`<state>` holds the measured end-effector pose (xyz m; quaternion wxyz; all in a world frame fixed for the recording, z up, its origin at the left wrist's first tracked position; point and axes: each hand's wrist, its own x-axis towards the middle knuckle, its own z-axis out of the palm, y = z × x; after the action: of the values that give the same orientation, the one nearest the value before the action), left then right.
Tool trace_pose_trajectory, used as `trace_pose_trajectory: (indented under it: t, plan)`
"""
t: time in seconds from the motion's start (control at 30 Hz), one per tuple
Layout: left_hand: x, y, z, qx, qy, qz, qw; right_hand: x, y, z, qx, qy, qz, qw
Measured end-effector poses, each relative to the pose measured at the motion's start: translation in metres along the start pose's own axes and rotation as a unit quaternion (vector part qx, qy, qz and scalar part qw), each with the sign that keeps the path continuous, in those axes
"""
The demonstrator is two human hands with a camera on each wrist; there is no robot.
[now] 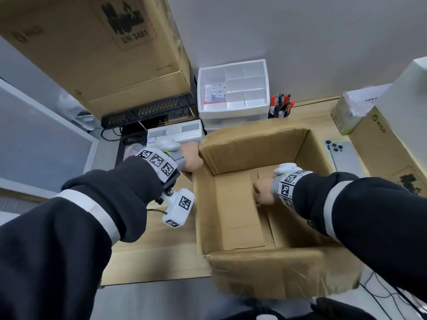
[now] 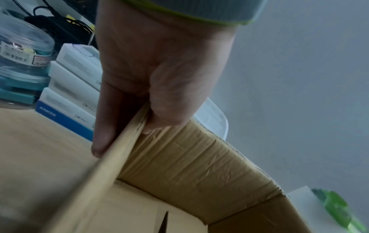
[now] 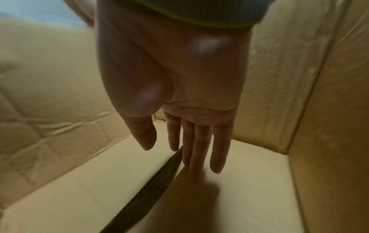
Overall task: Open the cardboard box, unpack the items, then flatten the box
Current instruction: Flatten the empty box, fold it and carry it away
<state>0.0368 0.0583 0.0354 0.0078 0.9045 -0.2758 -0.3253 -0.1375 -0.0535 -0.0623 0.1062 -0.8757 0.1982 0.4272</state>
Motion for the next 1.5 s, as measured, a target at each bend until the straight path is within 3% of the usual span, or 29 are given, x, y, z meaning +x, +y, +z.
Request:
trace_pose_trajectory:
  t: [0.07, 0.23, 0.43, 0.6, 0.67, 0.8, 1.23, 1.5]
  plan:
    - [-0.004, -0.001, -0.01, -0.003, -0.028, 0.023, 0.999, 0.001, -0.009, -0.002, -0.047, -0.018, 0.011, 0.999]
    - [-0.024, 0.002, -0.032, 0.028, -0.022, 0.034, 0.999, 0.004, -0.02, -0.007, -0.099, -0.041, 0.006, 0.994]
    - [-0.037, 0.007, -0.055, 0.067, -0.031, 0.055, 0.996, 0.0, -0.015, -0.019, -0.046, -0.048, -0.003, 0.998]
    - [-0.037, 0.001, -0.077, -0.01, -0.064, 0.044, 0.997, -0.01, -0.006, -0.021, -0.036, -0.067, 0.009, 0.997]
    - [-0.036, 0.002, -0.079, -0.017, -0.067, 0.041, 0.997, -0.011, -0.014, -0.032, -0.06, -0.029, 0.017, 0.998]
    - [-0.035, 0.007, -0.079, -0.017, -0.076, 0.035, 0.996, -0.012, -0.033, -0.049, -0.017, 0.045, -0.034, 0.998]
    - [-0.039, 0.025, -0.095, -0.088, -0.063, 0.029, 0.994, 0.009, -0.057, -0.037, 0.155, -0.06, -0.149, 0.975]
    - [-0.029, 0.014, -0.096, -0.155, -0.08, -0.024, 0.984, -0.017, -0.022, -0.085, 0.031, 0.037, -0.109, 0.993]
